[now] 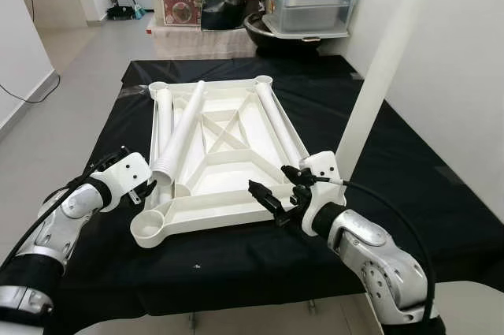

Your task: Building children table

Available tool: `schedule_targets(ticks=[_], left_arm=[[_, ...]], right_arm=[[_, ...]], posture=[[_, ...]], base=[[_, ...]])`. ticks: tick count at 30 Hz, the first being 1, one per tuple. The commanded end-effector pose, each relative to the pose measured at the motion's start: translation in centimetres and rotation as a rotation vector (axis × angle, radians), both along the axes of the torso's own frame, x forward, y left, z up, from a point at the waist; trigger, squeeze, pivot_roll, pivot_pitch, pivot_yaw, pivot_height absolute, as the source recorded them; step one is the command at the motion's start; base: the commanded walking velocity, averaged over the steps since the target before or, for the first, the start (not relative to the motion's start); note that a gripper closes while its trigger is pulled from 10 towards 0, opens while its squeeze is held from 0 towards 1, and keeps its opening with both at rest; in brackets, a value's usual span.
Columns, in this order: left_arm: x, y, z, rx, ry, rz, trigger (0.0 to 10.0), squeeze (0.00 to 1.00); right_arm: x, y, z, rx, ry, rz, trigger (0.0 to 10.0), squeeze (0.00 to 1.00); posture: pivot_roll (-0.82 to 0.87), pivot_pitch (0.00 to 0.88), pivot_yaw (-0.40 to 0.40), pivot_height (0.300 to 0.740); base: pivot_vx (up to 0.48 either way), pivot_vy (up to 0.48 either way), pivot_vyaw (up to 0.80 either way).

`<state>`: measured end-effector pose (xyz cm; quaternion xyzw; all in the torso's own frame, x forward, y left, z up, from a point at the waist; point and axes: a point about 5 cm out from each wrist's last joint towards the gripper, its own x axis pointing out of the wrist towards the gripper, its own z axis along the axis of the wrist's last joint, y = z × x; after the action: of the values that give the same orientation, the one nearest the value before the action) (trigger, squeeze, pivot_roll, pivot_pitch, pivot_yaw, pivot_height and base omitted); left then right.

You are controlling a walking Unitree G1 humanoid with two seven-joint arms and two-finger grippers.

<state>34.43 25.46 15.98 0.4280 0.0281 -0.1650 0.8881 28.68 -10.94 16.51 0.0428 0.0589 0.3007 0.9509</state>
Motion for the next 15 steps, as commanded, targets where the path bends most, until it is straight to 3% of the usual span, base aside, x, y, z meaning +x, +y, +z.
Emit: schedule_targets(ticks=[1, 13, 15], left_arm=[[0.1, 0.4, -0.2, 0.017, -0.004, 0.017, 10.0, 0.00], [0.6, -0.4, -1.3, -0.044, -0.038, 0.049, 10.0, 0.00], [0.6, -1.3, -2.6, -0.062, -0.019, 0.053, 8.6, 0.00]], right_arm=[[0.1, -0.2, -0.3, 0.013, 0.014, -0.015, 10.0, 0.00], [0.0, -0.1, -0.4, 0.008, 0.010, -0.019, 10.0, 0.00], [0.0, -0.3, -0.4, -0.004, 0.010, -0.024, 10.0, 0.00]], posture=[[0.00, 0.000, -0.015, 0.740], [-0.02, 0.000, -0.012, 0.740], [-0.02, 0.000, -0.015, 0.740]], base=[[0.000, 0.000, 0.00], [0.000, 0.000, 0.00], [0.000, 0.000, 0.00]])
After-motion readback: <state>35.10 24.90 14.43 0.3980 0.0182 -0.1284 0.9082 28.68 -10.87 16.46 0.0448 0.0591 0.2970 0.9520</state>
